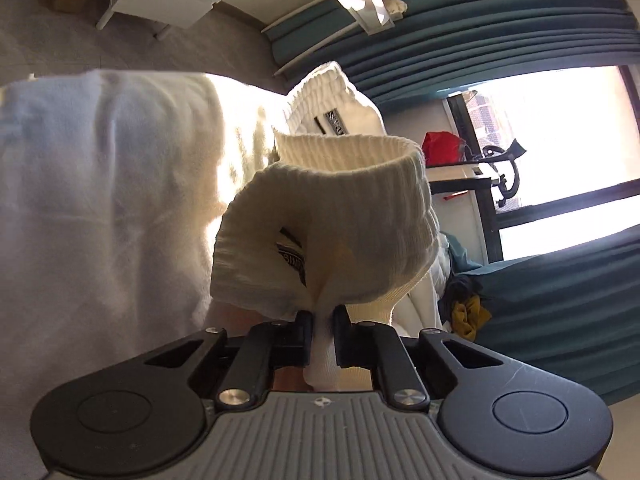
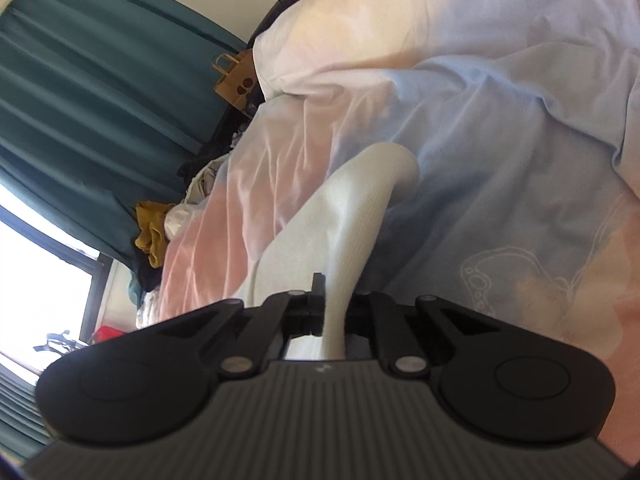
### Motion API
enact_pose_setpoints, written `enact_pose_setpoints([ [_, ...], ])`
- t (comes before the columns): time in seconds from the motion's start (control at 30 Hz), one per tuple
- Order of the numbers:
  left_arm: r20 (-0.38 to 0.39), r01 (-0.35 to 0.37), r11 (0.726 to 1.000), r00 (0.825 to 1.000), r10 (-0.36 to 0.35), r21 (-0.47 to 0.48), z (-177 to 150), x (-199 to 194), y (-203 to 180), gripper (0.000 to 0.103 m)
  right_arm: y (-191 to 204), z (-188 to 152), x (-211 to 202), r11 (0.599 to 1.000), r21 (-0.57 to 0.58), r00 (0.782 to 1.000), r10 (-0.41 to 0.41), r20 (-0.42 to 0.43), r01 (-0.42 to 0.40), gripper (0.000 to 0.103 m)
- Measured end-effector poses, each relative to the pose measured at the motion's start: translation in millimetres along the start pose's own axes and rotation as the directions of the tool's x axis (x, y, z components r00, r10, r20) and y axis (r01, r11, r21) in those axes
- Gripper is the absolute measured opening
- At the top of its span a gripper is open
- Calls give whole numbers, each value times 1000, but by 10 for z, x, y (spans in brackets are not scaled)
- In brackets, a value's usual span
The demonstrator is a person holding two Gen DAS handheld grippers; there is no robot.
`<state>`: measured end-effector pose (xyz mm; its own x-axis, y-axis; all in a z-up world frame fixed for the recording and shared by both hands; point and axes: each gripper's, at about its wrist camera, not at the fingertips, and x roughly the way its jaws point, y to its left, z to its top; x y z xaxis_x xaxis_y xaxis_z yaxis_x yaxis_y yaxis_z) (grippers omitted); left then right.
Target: Fold clothes
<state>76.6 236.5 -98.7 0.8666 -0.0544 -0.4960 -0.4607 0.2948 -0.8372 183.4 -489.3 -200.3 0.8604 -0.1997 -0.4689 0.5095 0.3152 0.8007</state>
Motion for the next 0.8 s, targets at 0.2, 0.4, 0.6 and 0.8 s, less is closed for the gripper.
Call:
enact_pose_setpoints([
  [0.2, 44, -16, 1000, 999, 16, -3, 487, -680, -76, 10, -13, 177, -216, 998, 56, 998, 38, 55, -41, 5],
  [0.4, -30, -64, 998, 998, 64, 4, 766, -954, 176, 10, -51, 272, -378, 998, -26, 991, -45, 124, 48, 5],
  [0.6, -60, -81, 995, 995, 85, 61, 844, -1261, 624, 9, -144, 131, -446, 959, -81, 961, -266, 77, 272, 7],
  [0.8, -67, -76, 986, 994, 87, 149, 905, -1589, 947, 44, 44, 91, -668, 946, -138, 951, -274, 144, 294, 17],
])
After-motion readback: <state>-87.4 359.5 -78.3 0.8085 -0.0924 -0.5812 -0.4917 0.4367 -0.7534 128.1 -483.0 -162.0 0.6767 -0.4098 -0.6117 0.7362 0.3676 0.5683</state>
